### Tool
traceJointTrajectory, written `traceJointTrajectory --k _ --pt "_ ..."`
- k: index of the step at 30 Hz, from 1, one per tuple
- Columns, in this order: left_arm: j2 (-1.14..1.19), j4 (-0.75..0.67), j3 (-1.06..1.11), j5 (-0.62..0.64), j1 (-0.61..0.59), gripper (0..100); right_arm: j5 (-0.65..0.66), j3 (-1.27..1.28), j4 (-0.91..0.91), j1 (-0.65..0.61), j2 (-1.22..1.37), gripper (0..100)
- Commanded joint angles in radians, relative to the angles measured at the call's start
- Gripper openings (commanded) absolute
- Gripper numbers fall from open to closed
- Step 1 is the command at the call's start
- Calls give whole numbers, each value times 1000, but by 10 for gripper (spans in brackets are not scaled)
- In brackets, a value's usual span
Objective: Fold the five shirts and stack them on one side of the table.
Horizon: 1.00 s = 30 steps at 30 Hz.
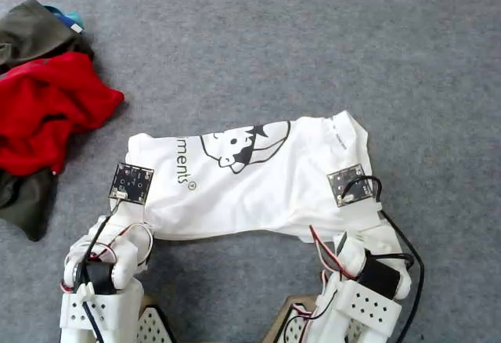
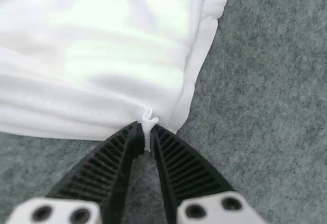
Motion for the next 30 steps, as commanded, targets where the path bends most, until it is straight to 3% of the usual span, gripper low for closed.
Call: traceJointTrajectory --k 1,8,16,30 --pt "-9 2 10 -6 -5 30 11 -2 -17 2 -7 15" --pt "-9 2 10 -6 -5 30 14 -19 -17 2 -7 15" --pt "-9 2 10 -6 -5 30 9 -249 -12 0 -7 15" --pt "-9 0 10 -6 -12 30 9 -386 78 -149 -7 15"
